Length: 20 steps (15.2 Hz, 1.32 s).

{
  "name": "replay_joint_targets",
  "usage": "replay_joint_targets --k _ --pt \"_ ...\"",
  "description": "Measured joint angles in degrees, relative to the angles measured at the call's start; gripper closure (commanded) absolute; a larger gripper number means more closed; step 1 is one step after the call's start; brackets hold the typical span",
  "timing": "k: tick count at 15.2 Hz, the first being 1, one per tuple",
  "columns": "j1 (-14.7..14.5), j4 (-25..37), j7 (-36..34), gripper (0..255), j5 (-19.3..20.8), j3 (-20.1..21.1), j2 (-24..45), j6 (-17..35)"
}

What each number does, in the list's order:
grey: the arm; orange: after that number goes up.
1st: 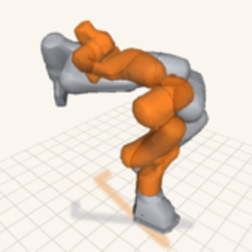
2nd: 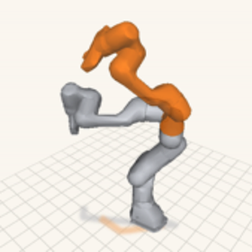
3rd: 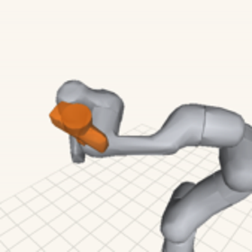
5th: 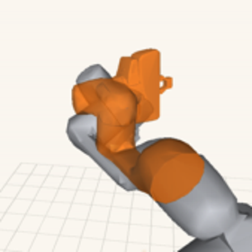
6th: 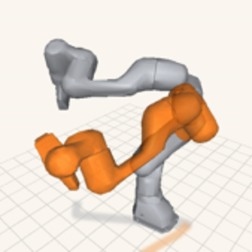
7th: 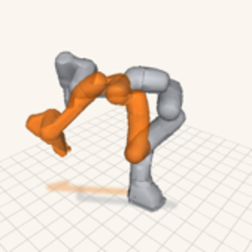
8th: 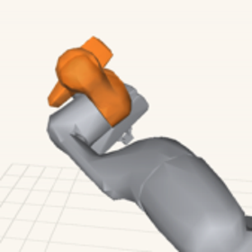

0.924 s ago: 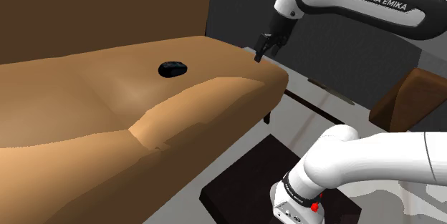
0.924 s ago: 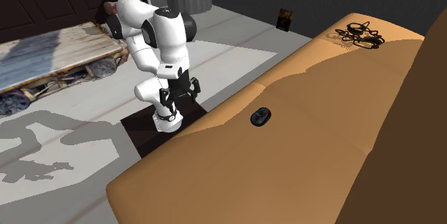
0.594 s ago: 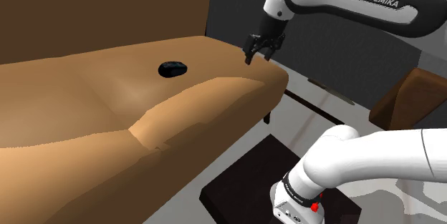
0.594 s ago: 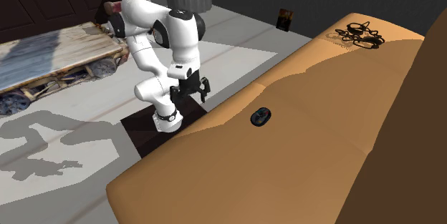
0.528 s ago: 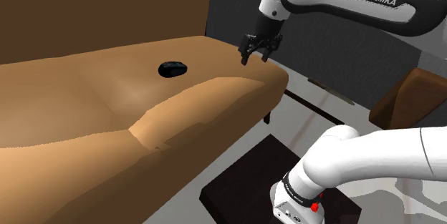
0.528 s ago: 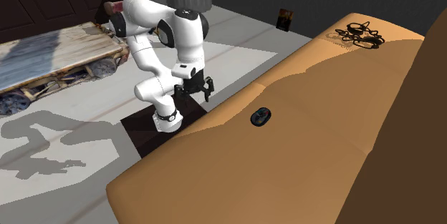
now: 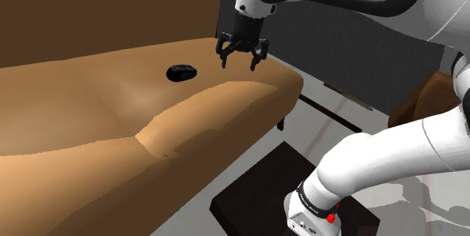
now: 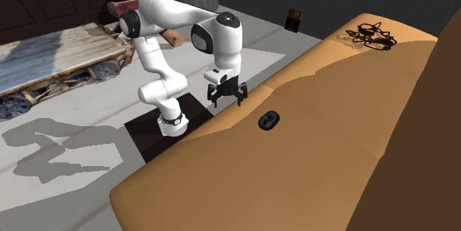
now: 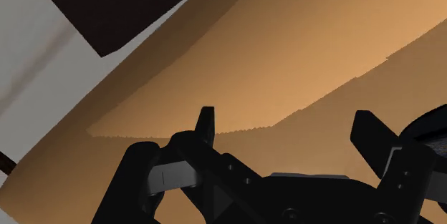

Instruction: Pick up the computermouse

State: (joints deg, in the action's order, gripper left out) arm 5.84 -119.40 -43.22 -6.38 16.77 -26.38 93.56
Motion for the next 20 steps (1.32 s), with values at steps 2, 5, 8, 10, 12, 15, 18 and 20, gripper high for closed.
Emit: replay_joint_targets --k 2,5,8,10,12,15,18,20 --pt "0.65 2.39 -7.18 0 -1.37 2.39 3.32 0.23" --pt "1.77 8.39 -17.97 0 -2.29 5.62 10.4 0.49" --pt "2.5 14.26 -28.17 0 -2.41 7.81 17.36 0.88" --pt "2.57 19.0 -35.07 0 -1.89 9.0 22.68 1.07" --pt "2.25 23.35 -41.65 0 -1.42 9.7 27.47 1.24" --pt "1.79 24.98 -45.77 0 -1.16 9.99 30.24 2.31" --pt "1.78 23.06 -45.94 0 -1.22 9.96 30.46 4.42" --pt "1.78 20.92 -45.77 0 -1.44 9.98 30.09 6.22"
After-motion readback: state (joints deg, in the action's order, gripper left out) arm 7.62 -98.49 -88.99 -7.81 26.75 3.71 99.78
